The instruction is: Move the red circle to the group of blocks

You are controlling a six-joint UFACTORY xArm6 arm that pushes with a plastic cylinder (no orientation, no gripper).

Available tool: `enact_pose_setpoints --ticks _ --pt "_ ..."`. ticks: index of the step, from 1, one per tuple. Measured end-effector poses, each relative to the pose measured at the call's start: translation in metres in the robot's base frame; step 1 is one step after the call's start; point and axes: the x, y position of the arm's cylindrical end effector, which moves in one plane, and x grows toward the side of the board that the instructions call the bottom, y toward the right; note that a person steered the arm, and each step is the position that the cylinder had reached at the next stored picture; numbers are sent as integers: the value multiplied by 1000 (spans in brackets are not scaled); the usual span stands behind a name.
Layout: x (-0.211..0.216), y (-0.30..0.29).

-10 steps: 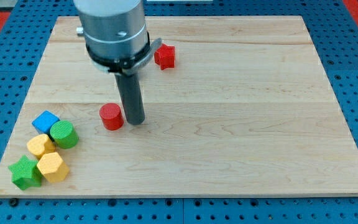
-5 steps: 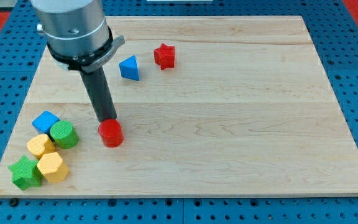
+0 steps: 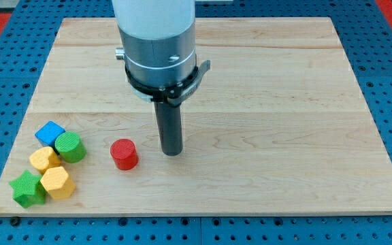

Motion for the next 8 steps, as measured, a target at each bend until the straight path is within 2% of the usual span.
enact_pose_setpoints --ticks 1,3,4,5,7,8 --pt "12 -11" --pt "18 -73" --pt "18 -77" --pt "17 -58" --pt "-21 -75" --pt "-20 -88"
